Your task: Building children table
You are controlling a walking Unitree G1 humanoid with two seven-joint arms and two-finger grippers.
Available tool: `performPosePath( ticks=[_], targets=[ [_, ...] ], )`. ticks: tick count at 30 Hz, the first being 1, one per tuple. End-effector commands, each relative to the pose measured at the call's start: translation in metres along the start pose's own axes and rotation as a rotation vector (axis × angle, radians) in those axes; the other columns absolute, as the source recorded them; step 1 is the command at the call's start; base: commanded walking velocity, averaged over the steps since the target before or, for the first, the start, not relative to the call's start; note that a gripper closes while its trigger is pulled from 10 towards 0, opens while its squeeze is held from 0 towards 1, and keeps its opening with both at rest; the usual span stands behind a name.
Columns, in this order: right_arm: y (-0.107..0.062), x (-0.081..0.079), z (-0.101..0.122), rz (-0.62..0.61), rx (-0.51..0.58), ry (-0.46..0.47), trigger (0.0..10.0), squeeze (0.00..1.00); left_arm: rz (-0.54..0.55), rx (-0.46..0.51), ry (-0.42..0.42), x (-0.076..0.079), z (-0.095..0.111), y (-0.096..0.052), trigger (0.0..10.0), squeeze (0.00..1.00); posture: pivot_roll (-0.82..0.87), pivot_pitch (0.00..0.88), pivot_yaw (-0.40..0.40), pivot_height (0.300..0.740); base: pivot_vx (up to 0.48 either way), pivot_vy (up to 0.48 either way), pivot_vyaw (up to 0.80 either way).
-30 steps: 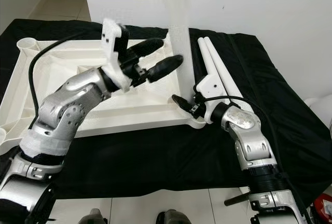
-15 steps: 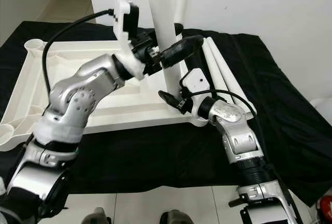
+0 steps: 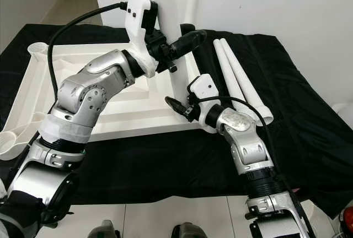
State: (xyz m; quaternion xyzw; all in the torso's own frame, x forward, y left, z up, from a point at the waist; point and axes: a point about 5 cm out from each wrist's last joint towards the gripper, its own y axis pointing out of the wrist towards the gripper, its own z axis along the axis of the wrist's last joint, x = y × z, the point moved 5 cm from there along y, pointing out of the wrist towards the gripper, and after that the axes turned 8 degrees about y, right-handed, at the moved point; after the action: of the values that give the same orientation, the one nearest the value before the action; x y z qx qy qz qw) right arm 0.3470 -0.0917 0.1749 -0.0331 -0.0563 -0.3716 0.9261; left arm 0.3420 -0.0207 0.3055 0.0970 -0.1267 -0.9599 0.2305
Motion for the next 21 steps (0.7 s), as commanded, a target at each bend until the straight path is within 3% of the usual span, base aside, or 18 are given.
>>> performPosePath(
  ticks=[1,2,3,4,5,6,7,10,13,21],
  targets=[
    [-0.001,0.013,0.004,-0.067,0.012,0.027,10.0,0.00,0.027,-0.005,0.013,-0.007,0.002,0.001,0.0,0.00,0.06,0.000,-0.032,0.740,0.000,0.000,0.00],
    [-0.001,0.013,0.004,-0.067,0.012,0.027,10.0,0.00,0.027,-0.005,0.013,-0.007,0.002,0.001,0.0,0.00,0.06,0.000,-0.032,0.740,0.000,0.000,0.00],
    [0.001,0.013,0.004,-0.073,0.016,0.042,10.0,0.00,0.046,-0.007,0.011,-0.011,0.003,0.002,1.8,0.00,0.06,0.000,-0.032,0.740,0.000,0.000,0.00],
    [0.001,0.013,0.004,-0.073,0.016,0.042,10.0,0.00,0.046,-0.007,0.011,-0.011,0.003,0.002,1.8,0.00,0.06,0.000,-0.032,0.740,0.000,0.000,0.00],
    [0.003,0.015,0.004,-0.092,0.026,0.066,10.0,0.00,0.052,-0.025,0.043,-0.013,0.003,0.002,10.0,0.00,0.06,0.000,-0.037,0.740,0.000,0.000,0.00],
    [0.007,0.017,0.007,-0.106,0.049,0.092,10.0,0.85,0.074,-0.052,0.052,-0.018,0.003,0.004,10.0,0.00,0.05,0.000,-0.041,0.740,0.000,0.000,0.00],
    [0.009,0.018,0.009,-0.116,0.067,0.110,10.0,1.00,0.092,-0.071,0.059,-0.021,0.004,0.005,10.0,0.00,0.05,0.000,-0.041,0.740,0.000,0.000,0.00],
    [0.012,0.019,0.012,-0.126,0.083,0.125,10.0,1.00,0.130,-0.071,0.022,-0.027,0.007,0.007,10.0,0.00,0.05,0.000,-0.037,0.740,0.000,0.000,0.00],
    [0.012,0.020,0.013,-0.135,0.084,0.112,10.0,1.00,0.138,-0.077,0.038,-0.027,0.009,0.007,10.0,0.00,0.05,0.000,-0.026,0.740,0.000,0.000,0.00],
    [0.020,0.034,0.019,-0.272,0.100,0.062,10.0,1.00,0.277,-0.053,0.011,-0.039,0.025,0.013,10.0,0.00,0.06,0.000,-0.012,0.740,0.000,0.000,0.00]
  ],
)
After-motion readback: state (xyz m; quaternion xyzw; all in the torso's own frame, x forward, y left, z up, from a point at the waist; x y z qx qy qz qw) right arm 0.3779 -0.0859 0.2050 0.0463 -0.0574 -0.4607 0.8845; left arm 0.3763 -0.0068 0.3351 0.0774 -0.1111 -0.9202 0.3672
